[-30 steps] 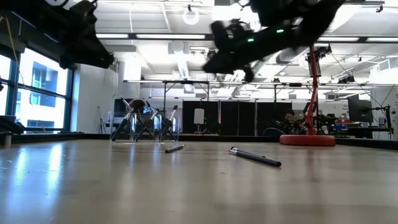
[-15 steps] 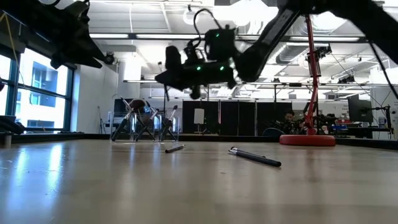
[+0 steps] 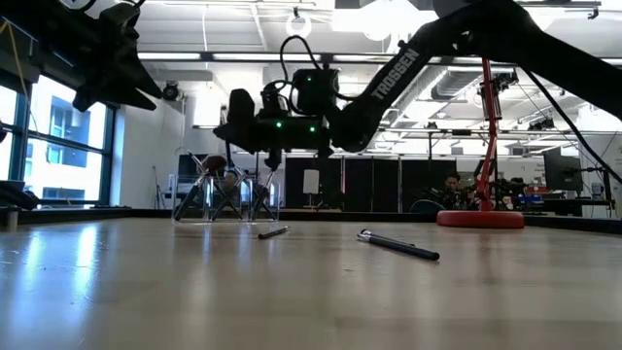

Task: Put items in baskets/containers
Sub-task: Put the eyeshadow brush into the transparent organizer

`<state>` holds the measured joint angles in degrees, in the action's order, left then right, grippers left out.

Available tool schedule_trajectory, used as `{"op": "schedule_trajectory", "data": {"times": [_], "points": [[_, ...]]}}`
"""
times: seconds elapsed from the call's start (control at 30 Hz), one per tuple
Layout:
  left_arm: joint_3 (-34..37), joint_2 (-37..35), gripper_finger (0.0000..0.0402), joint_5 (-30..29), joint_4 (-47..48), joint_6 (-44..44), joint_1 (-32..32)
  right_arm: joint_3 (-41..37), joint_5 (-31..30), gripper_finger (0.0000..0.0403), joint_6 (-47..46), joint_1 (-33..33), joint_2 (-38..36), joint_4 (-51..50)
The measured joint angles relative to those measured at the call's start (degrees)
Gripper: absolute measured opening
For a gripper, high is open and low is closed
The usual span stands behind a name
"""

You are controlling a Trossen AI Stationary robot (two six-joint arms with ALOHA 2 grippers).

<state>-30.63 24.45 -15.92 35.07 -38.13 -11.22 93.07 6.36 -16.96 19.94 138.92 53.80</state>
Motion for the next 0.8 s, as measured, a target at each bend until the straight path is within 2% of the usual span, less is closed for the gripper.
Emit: {"op": "schedule_trajectory", "data": {"times": [0.4, 0.63, 0.8], "points": [[0.0, 0.0, 0.0133, 0.3, 1.1, -1.3, 0.0, -0.1, 1.6, 0.0021, 3.0, 1.9, 0.1, -2.7], [0.0, 0.0, 0.0133, 0.2, 1.1, -2.7, 0.0, -0.1, 1.6, 0.0056, 2.6, 1.7, 0.1, -3.6], [0.0, 0.0, 0.0133, 0.2, 1.1, -2.7, 0.0, -0.1, 2.0, 0.006, 2.5, 1.7, 0.1, -3.5]]}}
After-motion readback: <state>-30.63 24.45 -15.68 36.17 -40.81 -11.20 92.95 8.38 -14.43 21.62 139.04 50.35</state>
